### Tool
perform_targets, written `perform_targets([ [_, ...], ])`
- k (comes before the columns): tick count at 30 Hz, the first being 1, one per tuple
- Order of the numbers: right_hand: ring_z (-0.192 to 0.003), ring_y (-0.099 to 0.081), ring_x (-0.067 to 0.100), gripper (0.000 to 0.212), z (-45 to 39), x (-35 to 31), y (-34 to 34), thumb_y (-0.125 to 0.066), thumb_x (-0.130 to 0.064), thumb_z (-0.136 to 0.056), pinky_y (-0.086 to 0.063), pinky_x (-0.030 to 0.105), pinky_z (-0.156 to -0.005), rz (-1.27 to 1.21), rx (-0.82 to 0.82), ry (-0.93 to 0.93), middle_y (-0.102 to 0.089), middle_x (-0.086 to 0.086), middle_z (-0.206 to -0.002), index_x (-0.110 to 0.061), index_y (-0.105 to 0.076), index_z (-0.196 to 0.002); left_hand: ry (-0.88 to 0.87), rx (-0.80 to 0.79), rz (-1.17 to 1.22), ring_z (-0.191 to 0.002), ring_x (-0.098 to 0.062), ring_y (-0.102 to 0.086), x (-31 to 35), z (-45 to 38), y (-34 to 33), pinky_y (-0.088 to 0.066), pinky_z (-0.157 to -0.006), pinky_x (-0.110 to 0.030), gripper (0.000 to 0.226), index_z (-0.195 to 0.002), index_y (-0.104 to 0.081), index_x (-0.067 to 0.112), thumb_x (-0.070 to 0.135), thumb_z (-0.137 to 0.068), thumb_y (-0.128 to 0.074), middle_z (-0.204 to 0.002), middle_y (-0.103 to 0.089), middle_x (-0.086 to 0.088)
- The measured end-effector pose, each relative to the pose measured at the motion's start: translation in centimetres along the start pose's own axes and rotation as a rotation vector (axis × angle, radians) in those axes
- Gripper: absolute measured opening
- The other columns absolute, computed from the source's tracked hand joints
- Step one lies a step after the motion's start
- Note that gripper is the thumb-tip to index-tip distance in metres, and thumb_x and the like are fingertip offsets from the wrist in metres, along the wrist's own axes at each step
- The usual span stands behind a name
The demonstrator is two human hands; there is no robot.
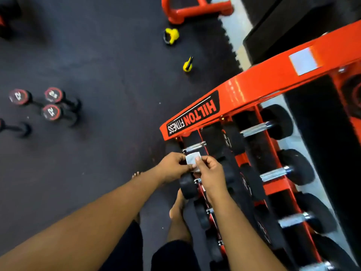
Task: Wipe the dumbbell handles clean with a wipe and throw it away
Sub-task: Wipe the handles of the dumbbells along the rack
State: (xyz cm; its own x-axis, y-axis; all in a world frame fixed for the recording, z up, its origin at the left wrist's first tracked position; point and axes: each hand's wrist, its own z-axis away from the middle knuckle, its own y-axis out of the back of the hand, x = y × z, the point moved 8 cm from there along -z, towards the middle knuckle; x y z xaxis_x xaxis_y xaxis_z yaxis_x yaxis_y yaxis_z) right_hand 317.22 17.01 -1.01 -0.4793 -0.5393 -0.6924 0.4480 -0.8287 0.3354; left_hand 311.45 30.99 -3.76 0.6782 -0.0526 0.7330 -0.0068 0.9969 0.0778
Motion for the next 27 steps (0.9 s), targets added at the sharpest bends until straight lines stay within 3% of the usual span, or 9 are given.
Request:
perform_targets([
  [3, -0.090, -0.073, 0.034, 0.016, -4.4, 5.4, -1.3, -0.066, -0.036, -0.091, -0.059, 0.052, -0.084, -0.041, -0.028, -0.091, -0.076, 0.008, -0.088, -0.020, -0.071, -0.088, 0.050, 0.061, -0.073, -0.064, -0.015, -0.053, -4.6, -4.7, -1.3, -0.050, -0.066, -0.047, 0.036, -0.082, -0.068, 0.004, 0.038, -0.090, -0.077, -0.076, -0.068, -0.017],
  [8, -0.089, -0.074, 0.018, 0.012, -11.1, 13.2, -3.4, -0.060, -0.013, -0.100, -0.061, 0.032, -0.074, -0.135, -0.092, -0.205, -0.075, 0.007, -0.100, -0.018, -0.068, -0.107, 0.138, 0.073, -0.208, -0.056, -0.012, -0.042, -11.9, -11.5, -4.0, -0.026, -0.050, -0.026, 0.042, -0.066, -0.051, 0.017, 0.042, -0.091, -0.074, -0.061, -0.049, 0.003],
  [10, -0.094, -0.074, 0.015, 0.021, -13.5, 15.4, -4.3, -0.060, -0.010, -0.100, -0.060, 0.029, -0.076, -0.136, -0.145, -0.210, -0.076, 0.002, -0.104, -0.020, -0.067, -0.117, 0.171, 0.080, -0.192, -0.058, -0.013, -0.045, -14.7, -13.8, -4.7, -0.026, -0.050, -0.025, 0.041, -0.068, -0.053, 0.017, 0.043, -0.091, -0.073, -0.061, -0.051, 0.004],
  [14, -0.095, -0.073, 0.014, 0.019, -17.8, 18.8, -5.8, -0.063, -0.007, -0.097, -0.060, 0.030, -0.082, -0.030, -0.222, -0.201, -0.077, 0.000, -0.098, -0.023, -0.066, -0.106, 0.180, 0.113, -0.186, -0.067, -0.021, -0.056, -17.7, -17.7, -5.0, -0.035, -0.058, -0.034, 0.041, -0.075, -0.064, 0.009, 0.047, -0.090, -0.073, -0.068, -0.062, -0.003],
  [19, -0.100, -0.073, 0.022, 0.011, -22.2, 21.4, -7.5, -0.061, -0.008, -0.099, -0.059, 0.035, -0.085, -0.008, -0.276, -0.197, -0.076, 0.009, -0.102, -0.011, -0.063, -0.109, 0.183, 0.135, -0.283, -0.081, -0.027, -0.060, -20.0, -21.9, -4.6, -0.035, -0.063, -0.033, 0.042, -0.066, -0.049, 0.024, 0.050, -0.089, -0.073, -0.067, -0.050, 0.009],
  [21, -0.094, -0.073, 0.019, 0.014, -24.2, 21.5, -7.6, -0.059, -0.011, -0.100, -0.059, 0.038, -0.084, -0.003, -0.233, -0.154, -0.076, 0.007, -0.100, -0.009, -0.062, -0.113, 0.123, 0.189, -0.361, -0.102, -0.029, -0.058, -20.6, -23.0, -4.2, -0.044, -0.075, -0.036, 0.037, -0.083, -0.056, 0.026, 0.058, -0.083, -0.075, -0.089, -0.056, 0.004],
  [23, -0.095, -0.072, 0.017, 0.018, -26.0, 20.5, -6.7, -0.060, -0.018, -0.098, -0.058, 0.039, -0.086, 0.205, -0.137, 0.017, -0.076, 0.002, -0.102, -0.014, -0.064, -0.115, 0.088, 0.241, -0.476, -0.127, -0.028, -0.045, -21.0, -23.4, -4.0, -0.045, -0.098, -0.045, 0.057, -0.118, -0.058, 0.024, 0.060, -0.079, -0.076, -0.125, -0.052, -0.003],
  [25, -0.101, -0.070, 0.017, 0.025, -27.2, 19.2, -6.5, -0.059, -0.020, -0.098, -0.055, 0.032, -0.087, 0.502, -0.094, 0.212, -0.075, 0.001, -0.110, -0.021, -0.067, -0.122, 0.038, 0.277, -0.528, -0.146, -0.027, -0.027, -21.4, -24.0, -3.9, -0.033, -0.116, -0.049, 0.087, -0.146, -0.043, 0.020, 0.060, -0.077, -0.078, -0.153, -0.036, -0.007],
  [27, -0.102, -0.069, 0.022, 0.031, -28.2, 18.2, -7.3, -0.057, -0.020, -0.099, -0.055, 0.031, -0.085, 0.715, -0.085, 0.385, -0.074, 0.004, -0.115, -0.023, -0.067, -0.128, 0.016, 0.228, -0.571, -0.156, -0.026, -0.004, -22.2, -24.7, -4.5, -0.014, -0.126, -0.049, 0.111, -0.160, -0.019, 0.015, 0.060, -0.078, -0.078, -0.168, -0.011, -0.009],
])
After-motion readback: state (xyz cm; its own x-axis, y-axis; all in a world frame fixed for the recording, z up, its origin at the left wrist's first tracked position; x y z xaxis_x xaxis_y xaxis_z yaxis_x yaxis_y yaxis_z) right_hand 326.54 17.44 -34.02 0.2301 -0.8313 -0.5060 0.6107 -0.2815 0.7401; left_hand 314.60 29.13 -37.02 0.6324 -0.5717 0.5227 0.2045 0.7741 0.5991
